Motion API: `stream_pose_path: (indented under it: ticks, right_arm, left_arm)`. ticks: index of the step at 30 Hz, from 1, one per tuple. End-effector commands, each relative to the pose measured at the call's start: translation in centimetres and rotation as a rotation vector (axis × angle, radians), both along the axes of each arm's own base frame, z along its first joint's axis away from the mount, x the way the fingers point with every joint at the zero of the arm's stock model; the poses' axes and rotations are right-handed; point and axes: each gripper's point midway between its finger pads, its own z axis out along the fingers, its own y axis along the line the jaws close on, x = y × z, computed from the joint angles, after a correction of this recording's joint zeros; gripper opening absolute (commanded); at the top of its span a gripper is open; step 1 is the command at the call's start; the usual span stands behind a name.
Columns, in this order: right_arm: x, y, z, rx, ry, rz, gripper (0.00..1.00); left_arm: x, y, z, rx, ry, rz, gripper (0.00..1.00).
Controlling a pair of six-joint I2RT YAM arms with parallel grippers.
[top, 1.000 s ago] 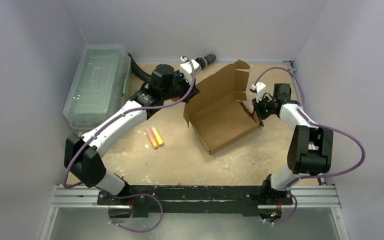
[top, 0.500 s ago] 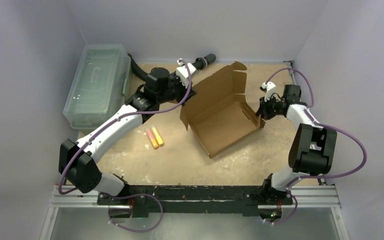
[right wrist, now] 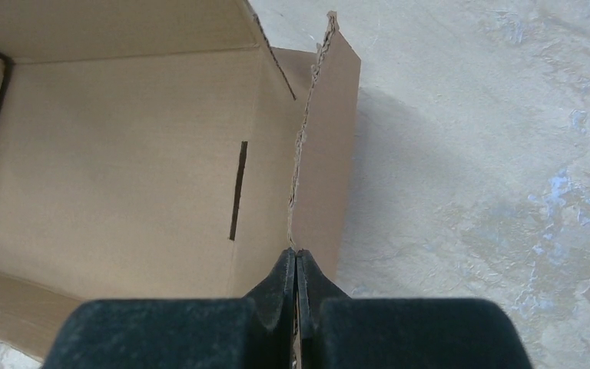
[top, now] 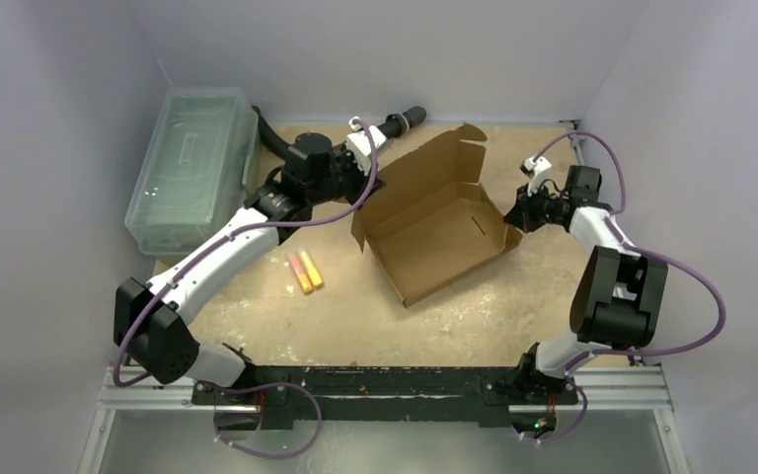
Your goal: Fold the paper box
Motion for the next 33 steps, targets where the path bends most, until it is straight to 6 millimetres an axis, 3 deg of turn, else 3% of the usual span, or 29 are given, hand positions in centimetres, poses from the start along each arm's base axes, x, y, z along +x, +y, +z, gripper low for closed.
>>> stream_pose_path:
  ticks: [1,14,26,33]
  right_arm:
    - [-0.2,0.8,1.3,0.020,-0.037,0.048,0.00]
    - [-2.8,2.6,4.2,-0.036,-0.200,0.241,0.00]
    - [-3.7,3.1,2.6,-0.122,-0.133,0.310,0.00]
    - [-3.7,3.0,2.0,-0.144,-0.102,0.313,0.00]
  left_arm:
    - [-0.1,0.2,3.6,-0.072,-0.086,-0.010,0.00]
    - [0.4,-0.5,3.4,-0.074,-0.072,-0.025,0.00]
    - [1.8,-0.3,4.4,-0.159,-0.016,0.082,0.00]
    - [1.4,-0.6,5.1,-0.246,-0.015,0.085,0.00]
